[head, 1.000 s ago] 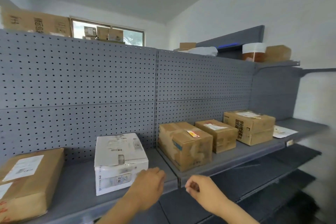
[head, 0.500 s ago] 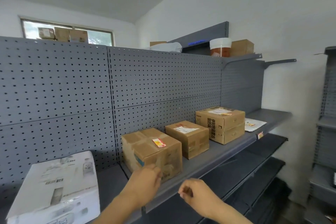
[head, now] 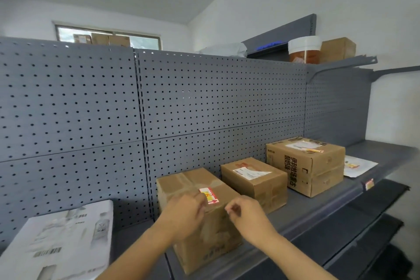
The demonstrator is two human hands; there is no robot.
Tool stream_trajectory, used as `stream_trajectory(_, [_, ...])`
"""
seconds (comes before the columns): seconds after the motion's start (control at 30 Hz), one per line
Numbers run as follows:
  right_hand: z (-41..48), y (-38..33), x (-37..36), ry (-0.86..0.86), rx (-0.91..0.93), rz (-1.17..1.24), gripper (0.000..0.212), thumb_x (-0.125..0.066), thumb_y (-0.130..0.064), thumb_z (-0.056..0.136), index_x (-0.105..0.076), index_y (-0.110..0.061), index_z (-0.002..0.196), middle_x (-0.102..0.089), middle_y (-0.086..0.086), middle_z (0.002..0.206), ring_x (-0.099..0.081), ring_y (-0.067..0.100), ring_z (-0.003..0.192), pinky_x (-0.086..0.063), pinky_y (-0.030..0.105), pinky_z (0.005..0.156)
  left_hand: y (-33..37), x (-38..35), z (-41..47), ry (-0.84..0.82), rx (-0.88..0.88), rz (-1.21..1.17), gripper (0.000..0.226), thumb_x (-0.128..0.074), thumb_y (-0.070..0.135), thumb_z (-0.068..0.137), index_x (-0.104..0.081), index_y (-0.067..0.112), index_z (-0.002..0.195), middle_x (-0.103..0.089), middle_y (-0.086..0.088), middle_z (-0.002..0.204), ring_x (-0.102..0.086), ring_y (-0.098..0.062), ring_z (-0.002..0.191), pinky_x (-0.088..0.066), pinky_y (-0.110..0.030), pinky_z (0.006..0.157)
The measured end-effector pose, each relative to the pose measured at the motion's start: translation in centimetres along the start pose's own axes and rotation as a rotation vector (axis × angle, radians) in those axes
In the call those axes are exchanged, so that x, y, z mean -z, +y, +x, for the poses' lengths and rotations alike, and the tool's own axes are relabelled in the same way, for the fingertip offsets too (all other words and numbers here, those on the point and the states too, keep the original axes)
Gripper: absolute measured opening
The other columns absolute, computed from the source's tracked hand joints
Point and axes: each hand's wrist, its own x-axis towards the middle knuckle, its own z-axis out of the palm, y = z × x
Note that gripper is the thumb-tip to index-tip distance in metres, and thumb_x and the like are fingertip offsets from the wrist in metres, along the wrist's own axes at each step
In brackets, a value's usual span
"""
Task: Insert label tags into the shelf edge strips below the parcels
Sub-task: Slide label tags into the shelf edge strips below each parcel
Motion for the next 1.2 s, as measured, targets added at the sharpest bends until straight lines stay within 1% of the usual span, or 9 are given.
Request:
stream_trajectory(0.17, [4.7, -1.3, -1.4, 0.096, 0.014, -0.06, 0.009, -0.058, -0.033, 0.09, -0.067, -0.028, 0.091, -0.06, -0.01, 0.099, -0.057, 0.005, 0.083, -0.05, 0.021, 0.075, -1.1, 0.1, 1.4, -0.02, 0.098, 0.126, 0.024, -0.036, 0.026, 0.092, -0.054, 0.024, 0.107, -0.064, 0.003, 0.106, -0.057, -0.02, 0.096, -0.037, -0.036, 0.092])
stream_trajectory(0.3, [8.5, -2.4, -2.9, -0.086, -0.103, -0.199, 0.025, -0.056, -0.046, 0.087, -0.064, -0.024, 0.098, -0.061, -0.002, 0.103, -0.058, 0.017, 0.09, -0.051, 0.029, 0.076, -1.6, 0.2, 2.3, -0.07, 0.161, 0.177, 0.029, -0.033, 0.023, 0.092, -0.056, 0.023, 0.11, -0.063, 0.002, 0.111, -0.057, -0.023, 0.098, -0.036, -0.037, 0.094])
stream_trajectory(0.47, [10.8, -3.0, -3.6, -0.223, -0.178, -0.3, 0.028, -0.064, -0.035, 0.083, -0.062, -0.016, 0.104, -0.062, 0.004, 0.11, -0.058, 0.022, 0.099, -0.052, 0.031, 0.081, -1.6, 0.3, 2.4, -0.042, 0.211, 0.206, 0.028, -0.035, 0.022, 0.091, -0.057, 0.021, 0.108, -0.062, 0.001, 0.11, -0.056, -0.024, 0.095, -0.035, -0.037, 0.096])
stream_trajectory(0.6, [11.0, -3.2, -3.1, -0.263, -0.232, -0.196, 0.031, -0.077, -0.031, 0.072, -0.065, -0.016, 0.097, -0.066, 0.002, 0.1, -0.06, 0.018, 0.085, -0.044, 0.025, 0.058, -1.7, 0.8, 1.5, -0.03, 0.263, 0.219, 0.028, -0.035, 0.021, 0.092, -0.056, 0.02, 0.11, -0.061, -0.002, 0.108, -0.055, -0.025, 0.095, -0.034, -0.035, 0.093])
stream_trajectory(0.73, [10.5, -3.9, -3.4, -0.142, -0.13, -0.125, 0.007, -0.061, -0.025, 0.082, -0.066, -0.023, 0.086, -0.064, -0.004, 0.086, -0.06, 0.015, 0.079, -0.049, 0.026, 0.065, -1.7, 1.5, 0.2, -0.002, 0.296, 0.225, 0.027, -0.036, 0.021, 0.092, -0.057, 0.018, 0.109, -0.06, -0.004, 0.11, -0.053, -0.025, 0.099, -0.032, -0.034, 0.09])
stream_trajectory(0.83, [9.1, -5.7, -4.4, -0.095, -0.005, -0.019, 0.017, -0.055, -0.022, 0.09, -0.062, -0.029, 0.104, -0.065, -0.007, 0.102, -0.055, 0.011, 0.081, -0.042, 0.023, 0.063, -1.8, 2.2, -1.5, 0.025, 0.323, 0.232, 0.026, -0.036, 0.02, 0.091, -0.057, 0.014, 0.105, -0.06, -0.007, 0.105, -0.053, -0.027, 0.095, -0.034, -0.036, 0.085])
stream_trajectory(0.9, [8.2, -7.1, -5.2, -0.076, 0.076, 0.07, 0.017, -0.055, -0.022, 0.091, -0.061, -0.03, 0.105, -0.065, -0.009, 0.098, -0.056, 0.009, 0.078, -0.044, 0.022, 0.063, -1.8, 2.7, -2.9, 0.033, 0.346, 0.264, 0.03, -0.03, 0.023, 0.09, -0.057, 0.014, 0.102, -0.06, -0.007, 0.104, -0.053, -0.028, 0.095, -0.034, -0.036, 0.082])
stream_trajectory(1.07, [5.2, -10.5, -8.2, -0.175, 0.164, 0.282, 0.014, -0.057, -0.016, 0.09, -0.063, -0.028, 0.092, -0.068, -0.005, 0.094, -0.062, 0.014, 0.081, -0.054, 0.035, 0.074, -1.9, 4.4, -7.4, 0.013, 0.462, 0.331, 0.029, -0.033, 0.022, 0.091, -0.057, 0.012, 0.104, -0.059, -0.013, 0.107, -0.052, -0.033, 0.098, -0.035, -0.039, 0.085])
stream_trajectory(1.2, [2.8, -13.1, -9.9, -0.275, 0.255, 0.31, 0.024, -0.062, -0.016, 0.087, -0.058, -0.036, 0.076, -0.062, -0.013, 0.079, -0.061, 0.012, 0.08, -0.053, 0.033, 0.074, -1.6, 6.4, -11.6, 0.007, 0.55, 0.347, 0.026, -0.038, 0.02, 0.091, -0.058, 0.008, 0.101, -0.059, -0.016, 0.104, -0.054, -0.034, 0.094, -0.035, -0.039, 0.084])
